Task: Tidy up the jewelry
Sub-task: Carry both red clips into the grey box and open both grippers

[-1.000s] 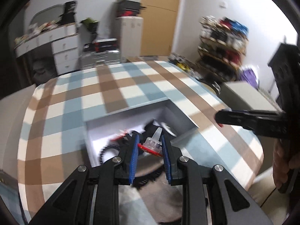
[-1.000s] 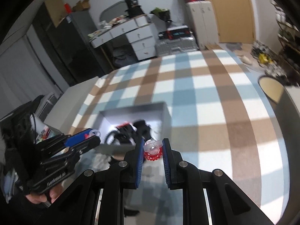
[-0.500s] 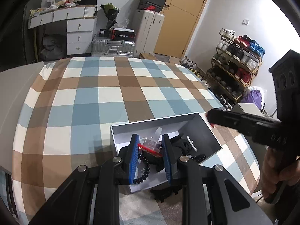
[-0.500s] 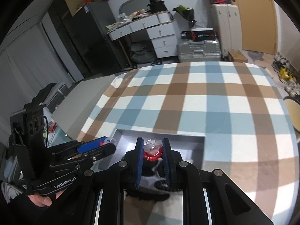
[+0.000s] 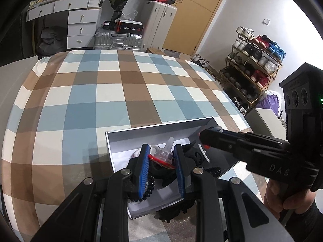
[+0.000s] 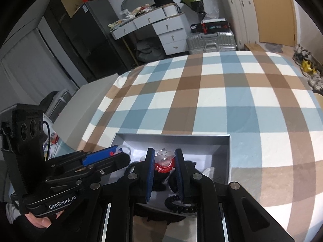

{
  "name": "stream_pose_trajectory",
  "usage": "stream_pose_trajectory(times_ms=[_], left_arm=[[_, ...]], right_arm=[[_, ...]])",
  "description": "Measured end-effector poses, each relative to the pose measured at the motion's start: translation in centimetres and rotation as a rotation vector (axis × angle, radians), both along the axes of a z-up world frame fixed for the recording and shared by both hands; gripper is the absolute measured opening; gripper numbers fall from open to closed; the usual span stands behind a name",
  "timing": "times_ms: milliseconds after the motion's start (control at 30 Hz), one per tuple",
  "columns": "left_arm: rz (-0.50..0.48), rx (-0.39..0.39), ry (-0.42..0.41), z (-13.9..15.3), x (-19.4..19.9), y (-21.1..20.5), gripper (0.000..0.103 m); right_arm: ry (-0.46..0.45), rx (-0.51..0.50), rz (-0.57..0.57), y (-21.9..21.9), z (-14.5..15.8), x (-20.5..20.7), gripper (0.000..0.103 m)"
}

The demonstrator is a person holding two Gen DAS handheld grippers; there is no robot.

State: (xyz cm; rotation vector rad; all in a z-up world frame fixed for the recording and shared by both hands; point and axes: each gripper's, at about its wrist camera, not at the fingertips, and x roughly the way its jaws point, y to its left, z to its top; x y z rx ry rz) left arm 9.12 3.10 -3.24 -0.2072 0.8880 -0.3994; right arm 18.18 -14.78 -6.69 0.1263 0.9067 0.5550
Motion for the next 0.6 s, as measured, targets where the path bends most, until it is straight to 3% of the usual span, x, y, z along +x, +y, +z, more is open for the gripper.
stream_pose_trajectory(times_ms=[333,400,467,600], left_arm=[[-0.024,0.02,0.026,-0.3,0.2,-0.5,0.021],[-0.03,0.031,0.028,-0.3,0.1,-0.6,0.03],[-0.031,0.027,0.021,-0.2,-0.1,-0.5,0.06],[-0.025,0.008,-0.022,0.5,-0.5,0.0,0.065]], right_arm=[[-0.001,0.028,-0.018,-0.1,-0.3,0.1,0.021],[-0.01,0.041,-0.006,-0.2,-0.2,-0.1,0.026],[-0.023,0.049,-0.01,-0.5,0.0,-0.4,0.035],[-0.057,0.09,-0.04,-1.7,0.9,-1.0,0.047]])
